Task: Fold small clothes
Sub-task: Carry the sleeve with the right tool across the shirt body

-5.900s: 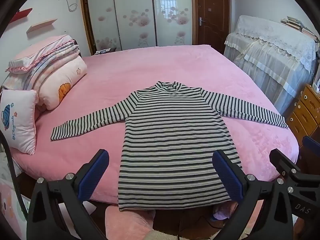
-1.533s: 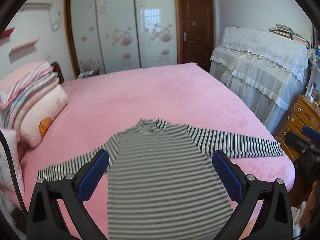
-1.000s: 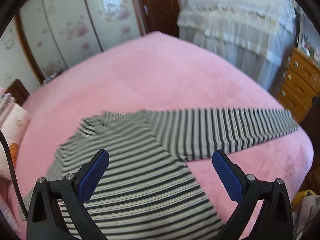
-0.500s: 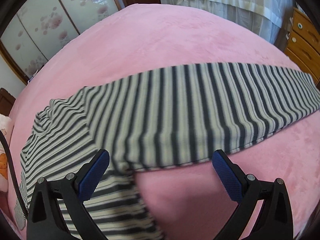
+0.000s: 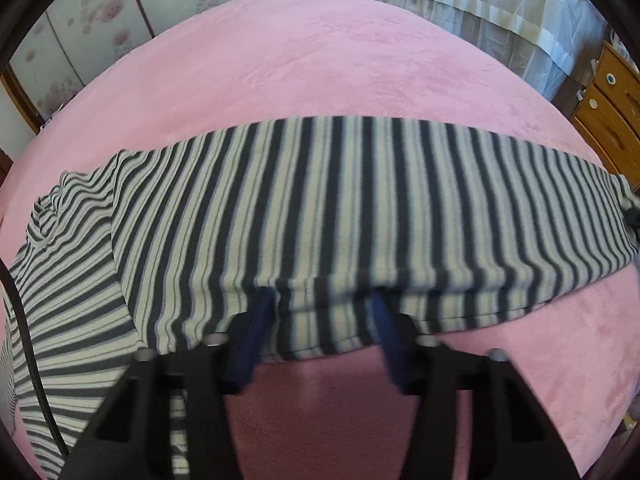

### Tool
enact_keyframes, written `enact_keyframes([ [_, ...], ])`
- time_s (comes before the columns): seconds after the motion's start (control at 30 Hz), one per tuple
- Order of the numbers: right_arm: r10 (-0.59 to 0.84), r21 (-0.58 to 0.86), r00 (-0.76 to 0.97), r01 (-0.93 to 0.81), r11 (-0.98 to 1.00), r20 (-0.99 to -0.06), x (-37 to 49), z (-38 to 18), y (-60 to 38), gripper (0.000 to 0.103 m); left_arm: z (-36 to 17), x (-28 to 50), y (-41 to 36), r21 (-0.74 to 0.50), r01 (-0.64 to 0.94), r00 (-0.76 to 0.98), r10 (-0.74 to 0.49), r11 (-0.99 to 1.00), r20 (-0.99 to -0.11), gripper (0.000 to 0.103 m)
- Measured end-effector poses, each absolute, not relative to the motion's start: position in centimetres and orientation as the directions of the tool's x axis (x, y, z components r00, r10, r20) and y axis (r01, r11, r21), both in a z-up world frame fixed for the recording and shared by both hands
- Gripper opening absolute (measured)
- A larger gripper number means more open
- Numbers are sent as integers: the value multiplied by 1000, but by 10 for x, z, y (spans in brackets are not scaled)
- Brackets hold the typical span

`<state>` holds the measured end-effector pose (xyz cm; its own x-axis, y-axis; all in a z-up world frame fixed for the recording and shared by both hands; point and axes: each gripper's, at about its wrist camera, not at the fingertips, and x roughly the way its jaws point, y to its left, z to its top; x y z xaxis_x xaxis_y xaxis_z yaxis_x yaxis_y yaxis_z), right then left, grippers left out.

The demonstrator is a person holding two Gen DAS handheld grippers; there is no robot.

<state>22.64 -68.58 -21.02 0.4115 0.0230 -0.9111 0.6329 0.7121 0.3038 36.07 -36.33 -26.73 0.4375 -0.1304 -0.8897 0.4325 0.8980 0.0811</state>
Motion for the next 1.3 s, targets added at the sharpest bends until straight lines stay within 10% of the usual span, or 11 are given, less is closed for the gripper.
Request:
enact_keyframes([
  [0.1, 1, 295, 449, 585, 756, -894, 229, -190, -672, 7, -260, 358, -365, 72, 443, 426, -139, 894, -894, 22],
  [0.27, -9, 287, 519, 487, 825, -855, 239, -147, -640, 7, -232, 357, -352, 21, 415, 411, -167, 910, -896, 63],
  [0.67, 118, 302, 633, 191, 934, -765, 265, -62, -512, 7, -139, 328, -283, 96, 345, 577, -130, 934, -806, 63],
  [1.3, 373, 400, 570, -83, 913, -732, 274, -72, -311, 7, -121, 309, -88, 55, 105, 588, -17, 993, -809, 66],
])
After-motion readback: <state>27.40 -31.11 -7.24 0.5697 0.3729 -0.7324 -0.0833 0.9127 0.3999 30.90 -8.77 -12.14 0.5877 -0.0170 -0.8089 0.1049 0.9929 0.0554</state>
